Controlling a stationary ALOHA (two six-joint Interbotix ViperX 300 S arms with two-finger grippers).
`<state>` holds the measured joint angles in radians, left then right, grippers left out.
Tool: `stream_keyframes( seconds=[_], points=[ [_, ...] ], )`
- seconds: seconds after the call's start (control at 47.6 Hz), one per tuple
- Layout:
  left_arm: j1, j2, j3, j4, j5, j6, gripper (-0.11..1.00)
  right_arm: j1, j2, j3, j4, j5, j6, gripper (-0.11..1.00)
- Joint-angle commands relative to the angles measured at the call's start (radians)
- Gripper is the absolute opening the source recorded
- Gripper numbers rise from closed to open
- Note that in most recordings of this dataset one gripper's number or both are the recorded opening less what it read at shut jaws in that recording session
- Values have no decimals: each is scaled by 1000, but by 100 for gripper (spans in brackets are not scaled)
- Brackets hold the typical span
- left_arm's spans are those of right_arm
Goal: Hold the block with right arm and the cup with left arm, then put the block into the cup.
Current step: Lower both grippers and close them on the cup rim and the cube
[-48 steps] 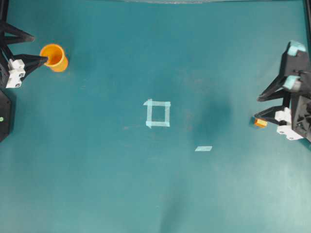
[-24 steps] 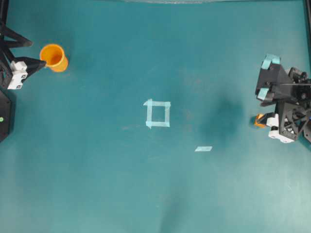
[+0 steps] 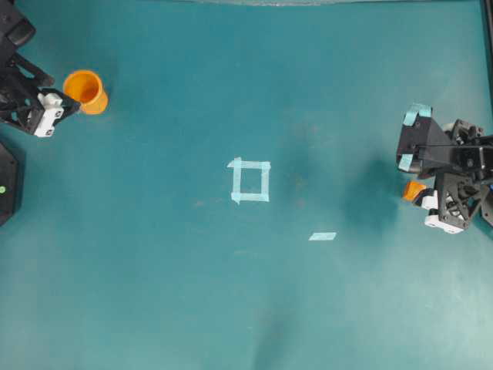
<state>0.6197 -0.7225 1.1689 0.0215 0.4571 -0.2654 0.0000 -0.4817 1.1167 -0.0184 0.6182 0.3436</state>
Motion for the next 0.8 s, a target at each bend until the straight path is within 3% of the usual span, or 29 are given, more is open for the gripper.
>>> stream_keyframes(
  seconds=[0.0,0.568,0.778],
  points=[
    [18,14,-25,3,-9,-3,85,2,6,5,3,-28,2,62],
    [31,23,-15,3,5,-31,85,3,124,8,11,-117,3,59],
    [31,23,-6,3,5,-31,85,3,126,8,11,-130,3,47]
  ],
)
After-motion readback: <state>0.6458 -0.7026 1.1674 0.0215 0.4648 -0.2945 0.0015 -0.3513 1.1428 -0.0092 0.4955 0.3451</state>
